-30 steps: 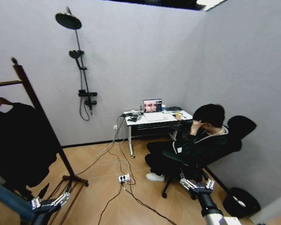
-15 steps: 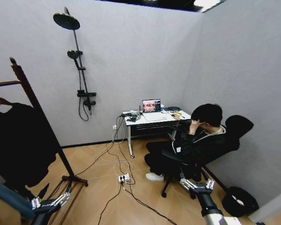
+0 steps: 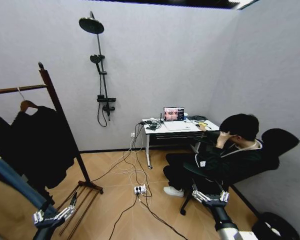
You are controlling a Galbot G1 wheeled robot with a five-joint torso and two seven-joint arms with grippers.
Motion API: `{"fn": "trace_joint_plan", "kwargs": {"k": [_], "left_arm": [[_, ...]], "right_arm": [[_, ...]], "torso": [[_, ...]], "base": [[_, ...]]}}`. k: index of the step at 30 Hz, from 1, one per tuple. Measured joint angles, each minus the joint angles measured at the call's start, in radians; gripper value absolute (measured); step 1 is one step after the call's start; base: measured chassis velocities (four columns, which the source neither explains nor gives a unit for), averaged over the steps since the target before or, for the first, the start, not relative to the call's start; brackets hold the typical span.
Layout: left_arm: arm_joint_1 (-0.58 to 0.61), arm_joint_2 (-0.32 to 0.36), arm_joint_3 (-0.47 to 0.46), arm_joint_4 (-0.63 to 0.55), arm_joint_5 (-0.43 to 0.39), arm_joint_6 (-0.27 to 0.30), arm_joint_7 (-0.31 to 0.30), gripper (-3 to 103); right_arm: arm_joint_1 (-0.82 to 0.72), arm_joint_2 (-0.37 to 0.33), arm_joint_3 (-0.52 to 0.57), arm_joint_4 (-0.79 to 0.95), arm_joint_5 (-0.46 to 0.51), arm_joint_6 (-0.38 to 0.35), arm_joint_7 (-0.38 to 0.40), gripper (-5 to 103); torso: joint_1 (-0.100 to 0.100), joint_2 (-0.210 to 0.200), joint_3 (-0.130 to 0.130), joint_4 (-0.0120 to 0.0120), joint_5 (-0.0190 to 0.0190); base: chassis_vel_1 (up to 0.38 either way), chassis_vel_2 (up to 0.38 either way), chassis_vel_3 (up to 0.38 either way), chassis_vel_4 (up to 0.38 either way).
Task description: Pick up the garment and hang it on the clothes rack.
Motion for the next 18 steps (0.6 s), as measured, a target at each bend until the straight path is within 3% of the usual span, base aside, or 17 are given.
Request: {"fn": "trace_joint_plan", "kwargs": {"k": [9,18], "left_arm": [[0.000,0.000,0.000,0.000,0.000,0.000,0.000,100],[0.000,0.000,0.000,0.000,0.000,0.000,0.000,100]], "right_arm": [[0.000,0.000,0.000,0.000,0.000,0.000,0.000,100],[0.000,0.000,0.000,0.000,0.000,0.000,0.000,100]], "torso": [[0.001,0.000,0.000,0.0002,0.0001],[0.000,0.000,0.000,0.0004,-0.0002]], "base": [[0.021,-0.018,-0.030,0.024],[0.177,-0.179,-0.172,0.174]]}}
